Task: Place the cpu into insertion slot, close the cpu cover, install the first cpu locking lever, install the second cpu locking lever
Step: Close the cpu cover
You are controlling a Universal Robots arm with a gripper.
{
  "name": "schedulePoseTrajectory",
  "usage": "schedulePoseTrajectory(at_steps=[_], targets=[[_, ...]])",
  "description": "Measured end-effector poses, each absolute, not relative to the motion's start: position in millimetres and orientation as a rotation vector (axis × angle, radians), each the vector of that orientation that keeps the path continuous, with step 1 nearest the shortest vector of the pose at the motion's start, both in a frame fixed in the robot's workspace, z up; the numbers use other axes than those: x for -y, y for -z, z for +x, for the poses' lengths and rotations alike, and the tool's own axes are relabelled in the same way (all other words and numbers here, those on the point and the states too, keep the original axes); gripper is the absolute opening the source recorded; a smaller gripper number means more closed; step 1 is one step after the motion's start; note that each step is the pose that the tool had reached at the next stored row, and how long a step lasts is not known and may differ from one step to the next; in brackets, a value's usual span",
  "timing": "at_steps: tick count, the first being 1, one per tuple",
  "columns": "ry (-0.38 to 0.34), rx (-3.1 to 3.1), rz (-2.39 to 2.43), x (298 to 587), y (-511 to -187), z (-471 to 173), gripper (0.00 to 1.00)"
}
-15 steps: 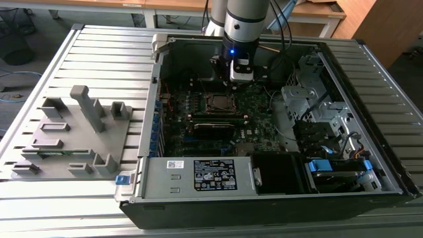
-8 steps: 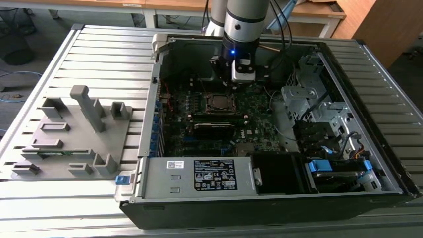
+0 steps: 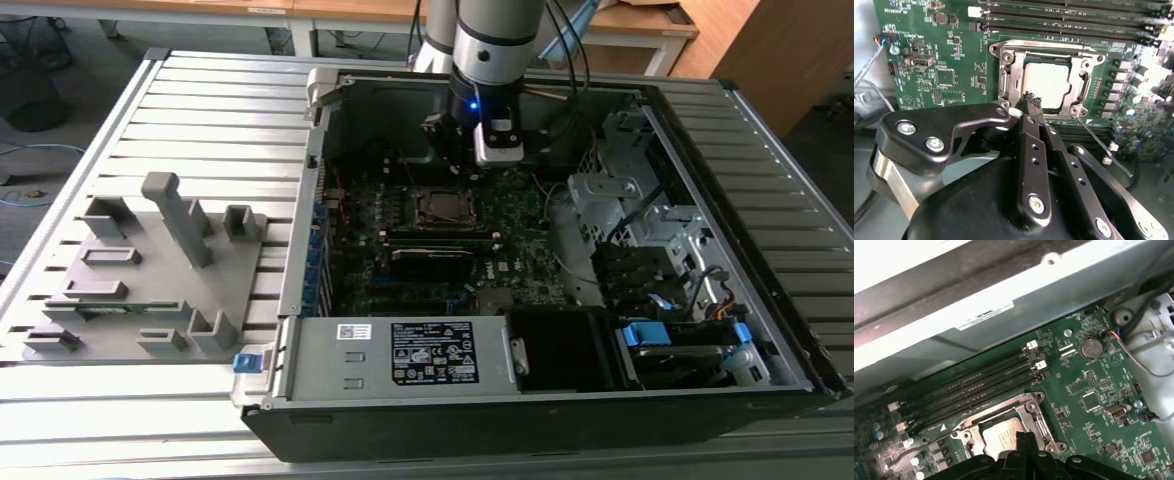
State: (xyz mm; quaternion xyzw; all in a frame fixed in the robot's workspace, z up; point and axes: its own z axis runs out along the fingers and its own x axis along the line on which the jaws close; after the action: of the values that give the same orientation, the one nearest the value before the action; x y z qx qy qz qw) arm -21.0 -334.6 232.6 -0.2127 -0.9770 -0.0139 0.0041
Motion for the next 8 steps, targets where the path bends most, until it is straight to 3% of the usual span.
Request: schedulePoseTrajectory(at_steps=[8], targets=[[0.043,3.067,-0.637,334.6,-232.6,-21.0,0.11]])
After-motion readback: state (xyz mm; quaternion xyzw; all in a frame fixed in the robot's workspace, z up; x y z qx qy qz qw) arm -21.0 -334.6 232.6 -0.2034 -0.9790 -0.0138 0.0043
